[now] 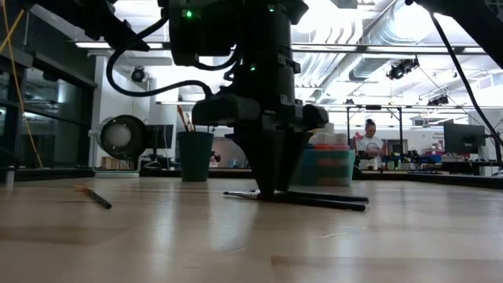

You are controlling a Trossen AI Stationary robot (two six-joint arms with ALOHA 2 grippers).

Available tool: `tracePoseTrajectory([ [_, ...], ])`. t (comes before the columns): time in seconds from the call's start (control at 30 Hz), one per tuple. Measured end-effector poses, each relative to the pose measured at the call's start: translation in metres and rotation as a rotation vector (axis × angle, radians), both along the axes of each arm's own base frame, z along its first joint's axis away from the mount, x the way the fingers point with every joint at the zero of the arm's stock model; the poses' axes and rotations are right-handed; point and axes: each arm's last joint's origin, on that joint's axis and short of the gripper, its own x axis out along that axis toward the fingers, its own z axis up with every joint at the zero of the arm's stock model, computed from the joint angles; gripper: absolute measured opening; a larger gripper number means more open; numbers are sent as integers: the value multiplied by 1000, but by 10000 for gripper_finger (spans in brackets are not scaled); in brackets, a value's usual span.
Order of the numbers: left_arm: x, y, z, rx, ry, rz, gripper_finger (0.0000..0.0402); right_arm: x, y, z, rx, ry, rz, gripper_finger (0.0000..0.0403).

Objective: Pick & Place Paint Supplies
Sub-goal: Put the black silver paint brush into the black cup

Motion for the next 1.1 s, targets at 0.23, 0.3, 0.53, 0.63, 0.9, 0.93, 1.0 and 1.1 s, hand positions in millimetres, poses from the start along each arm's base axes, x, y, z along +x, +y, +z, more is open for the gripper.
tracePoseTrajectory([
  [0.23,0,0,0,0,0,0,211,1,0,0,10,-5,0,121],
  [0.3,0,0,0,0,0,0,211,1,-1,0,23,-3,-1,121],
  [0.53,0,0,0,0,-1,0,211,3,-16,-3,96,0,-37,110],
  [0.63,0,0,0,0,0,0,211,4,-21,-3,110,-1,-23,101],
  [0.9,0,0,0,0,0,0,211,5,-28,-3,109,-2,9,84],
  [0.93,0,0,0,0,0,0,211,5,-28,-4,106,-3,10,82],
  [1.0,0,0,0,-1,2,0,211,4,-28,-6,100,0,6,79],
  [1.1,0,0,-1,-5,7,0,211,2,-27,-10,92,12,-10,71],
])
